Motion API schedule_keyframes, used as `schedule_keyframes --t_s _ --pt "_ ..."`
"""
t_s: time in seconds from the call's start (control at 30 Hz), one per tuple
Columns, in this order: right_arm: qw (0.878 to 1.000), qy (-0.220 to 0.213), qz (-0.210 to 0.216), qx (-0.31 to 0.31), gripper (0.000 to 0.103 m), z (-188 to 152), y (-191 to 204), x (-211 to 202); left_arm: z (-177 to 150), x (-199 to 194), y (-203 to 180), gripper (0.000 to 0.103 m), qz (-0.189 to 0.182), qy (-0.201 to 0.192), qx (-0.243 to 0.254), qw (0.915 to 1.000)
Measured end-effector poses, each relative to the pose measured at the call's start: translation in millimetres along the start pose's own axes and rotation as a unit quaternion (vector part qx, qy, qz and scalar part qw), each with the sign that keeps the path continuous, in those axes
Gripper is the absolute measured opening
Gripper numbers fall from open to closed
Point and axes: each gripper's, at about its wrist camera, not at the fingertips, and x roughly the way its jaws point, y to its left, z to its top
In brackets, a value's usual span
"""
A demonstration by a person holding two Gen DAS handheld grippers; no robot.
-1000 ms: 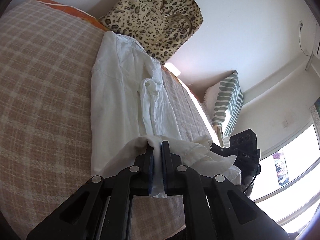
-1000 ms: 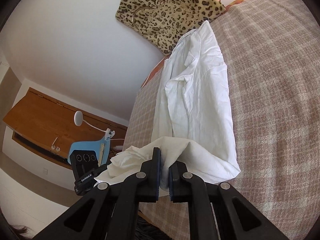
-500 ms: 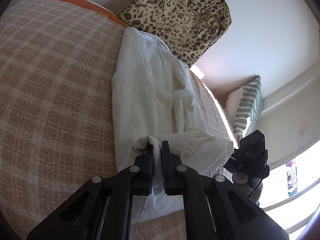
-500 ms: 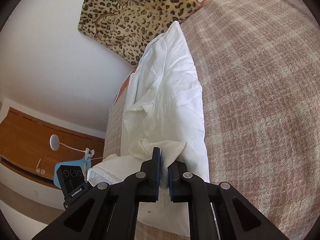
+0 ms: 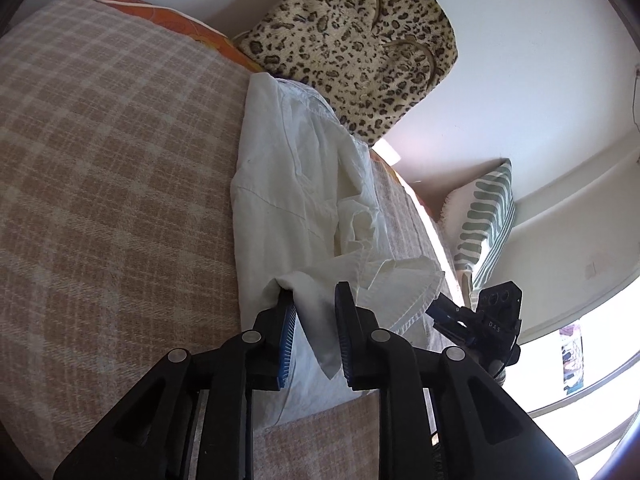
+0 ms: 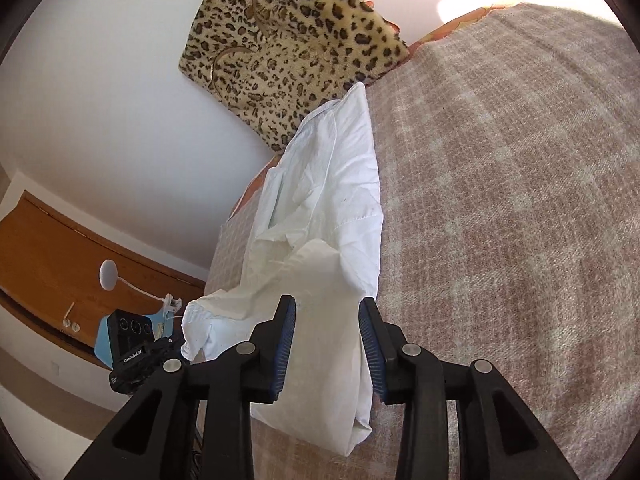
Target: Fold small clothes
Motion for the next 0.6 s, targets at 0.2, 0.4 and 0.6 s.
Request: schedule_keyframes --t_s 0.2,0.4,0.6 --pt "0.998 0.032 -0.023 -0.048 0.027 -13 10 15 11 20 15 0.042 -0.046 0.012 -0.06 0.9971" --pt "0.99 0.043 -0.081 -0.111 0.009 -24 27 22 34 6 26 0.042 -0.035 -0.029 -0.064 0.9969" --pt "0.991 0.035 -0.075 -0.109 0.012 -22 24 12 34 -20 26 0.042 -0.019 -0.058 -0.024 0.9978"
